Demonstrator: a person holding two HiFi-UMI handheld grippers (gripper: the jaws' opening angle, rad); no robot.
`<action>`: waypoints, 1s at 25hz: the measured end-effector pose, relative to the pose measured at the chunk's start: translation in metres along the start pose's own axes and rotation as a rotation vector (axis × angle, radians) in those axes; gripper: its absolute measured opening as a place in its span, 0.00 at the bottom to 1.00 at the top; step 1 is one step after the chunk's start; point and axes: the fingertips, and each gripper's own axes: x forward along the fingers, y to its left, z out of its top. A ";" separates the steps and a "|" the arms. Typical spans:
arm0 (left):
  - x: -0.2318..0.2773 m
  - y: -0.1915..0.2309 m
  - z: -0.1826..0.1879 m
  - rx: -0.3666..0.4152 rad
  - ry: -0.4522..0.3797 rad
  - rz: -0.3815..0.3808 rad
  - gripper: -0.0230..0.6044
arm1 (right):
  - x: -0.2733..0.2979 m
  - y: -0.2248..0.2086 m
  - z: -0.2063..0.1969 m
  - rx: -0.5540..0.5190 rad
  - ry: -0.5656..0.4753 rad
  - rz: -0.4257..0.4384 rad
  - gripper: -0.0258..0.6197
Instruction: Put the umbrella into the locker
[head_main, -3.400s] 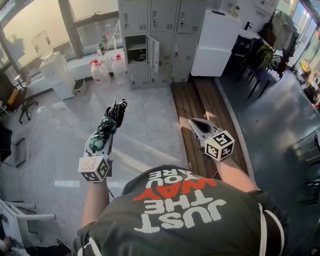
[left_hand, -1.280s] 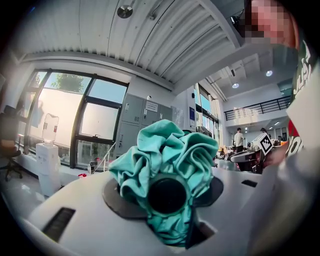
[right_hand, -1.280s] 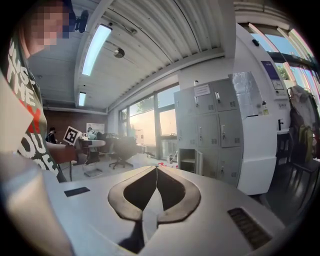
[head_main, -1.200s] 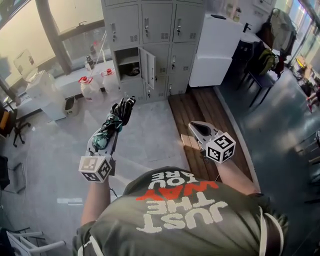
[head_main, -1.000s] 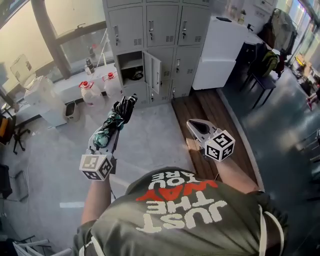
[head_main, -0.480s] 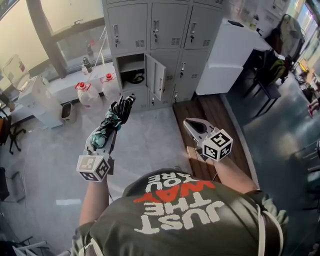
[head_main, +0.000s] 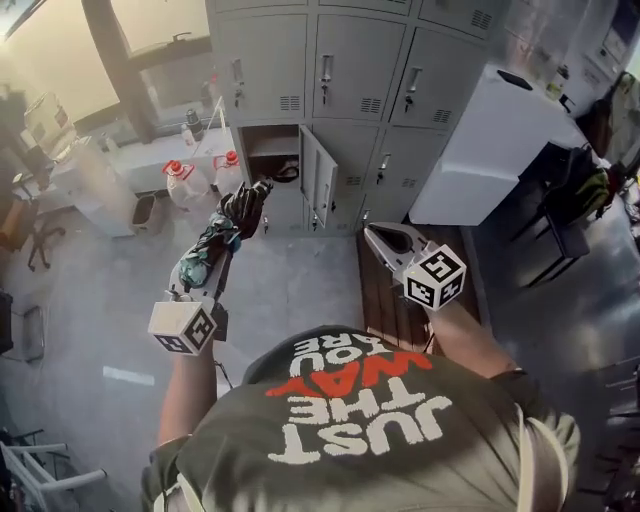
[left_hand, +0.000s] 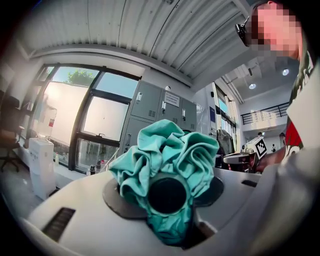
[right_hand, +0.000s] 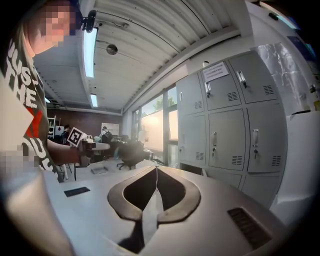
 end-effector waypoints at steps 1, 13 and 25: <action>0.011 -0.003 0.001 -0.006 -0.004 0.011 0.37 | 0.004 -0.013 0.001 -0.004 0.000 0.014 0.09; 0.088 0.045 -0.013 -0.028 0.029 0.029 0.37 | 0.086 -0.085 -0.007 0.040 0.011 0.049 0.09; 0.202 0.188 -0.006 -0.053 0.054 -0.165 0.37 | 0.230 -0.120 0.032 0.082 0.017 -0.102 0.09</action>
